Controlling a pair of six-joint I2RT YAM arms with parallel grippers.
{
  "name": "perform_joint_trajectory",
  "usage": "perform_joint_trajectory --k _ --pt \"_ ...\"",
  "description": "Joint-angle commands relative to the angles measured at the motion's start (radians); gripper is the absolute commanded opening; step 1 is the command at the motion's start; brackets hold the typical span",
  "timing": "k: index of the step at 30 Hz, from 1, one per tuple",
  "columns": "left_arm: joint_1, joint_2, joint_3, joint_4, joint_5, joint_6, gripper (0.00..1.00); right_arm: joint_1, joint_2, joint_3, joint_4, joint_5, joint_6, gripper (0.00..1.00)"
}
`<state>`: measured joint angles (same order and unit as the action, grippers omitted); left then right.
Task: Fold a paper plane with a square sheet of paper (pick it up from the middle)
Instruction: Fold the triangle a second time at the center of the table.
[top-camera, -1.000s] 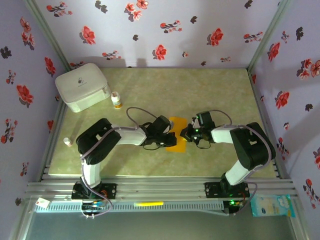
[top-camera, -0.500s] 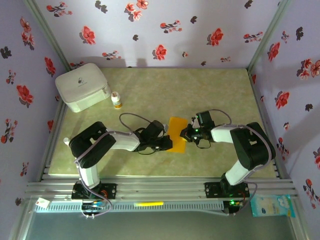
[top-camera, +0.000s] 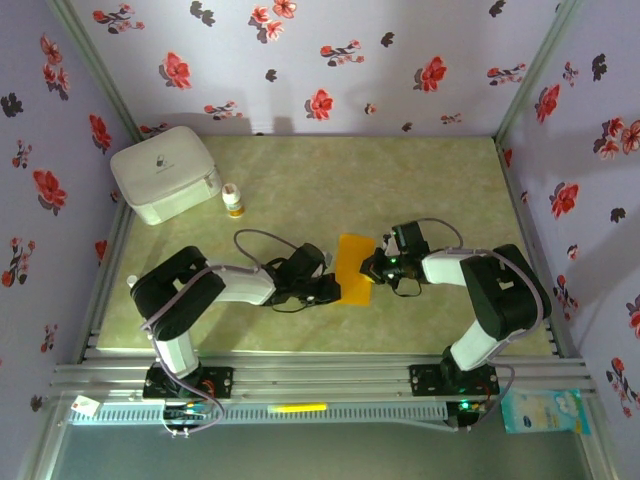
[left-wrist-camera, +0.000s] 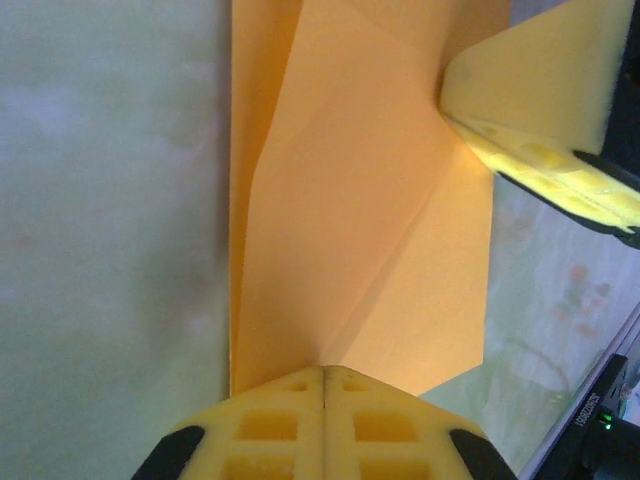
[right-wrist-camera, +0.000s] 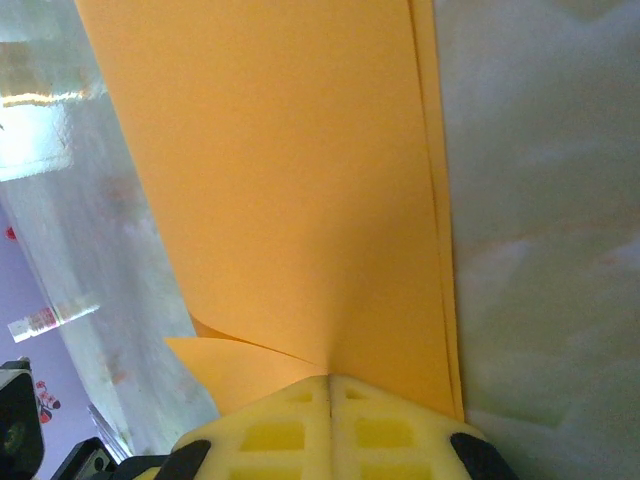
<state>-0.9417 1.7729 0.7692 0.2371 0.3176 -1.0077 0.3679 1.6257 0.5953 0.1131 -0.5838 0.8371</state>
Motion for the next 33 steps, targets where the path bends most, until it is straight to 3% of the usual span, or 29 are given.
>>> perform_joint_trajectory --k 1,13,24,29,33 --pt "-0.003 -0.03 0.049 -0.116 0.007 0.044 0.0 -0.003 0.036 -0.01 -0.102 0.088 -0.018 0.0" --pt "0.053 0.064 0.171 -0.172 0.015 0.133 0.0 -0.001 0.025 -0.001 -0.092 0.072 -0.013 0.0" --pt "0.042 0.1 0.081 -0.145 0.021 0.104 0.0 0.005 -0.067 0.037 -0.107 0.031 -0.021 0.02" --pt "0.038 0.1 0.068 -0.147 0.021 0.092 0.0 0.065 -0.095 0.022 -0.083 0.021 0.004 0.03" --pt "0.037 0.105 0.08 -0.156 0.02 0.092 0.0 0.112 -0.028 0.02 -0.03 0.013 0.033 0.03"
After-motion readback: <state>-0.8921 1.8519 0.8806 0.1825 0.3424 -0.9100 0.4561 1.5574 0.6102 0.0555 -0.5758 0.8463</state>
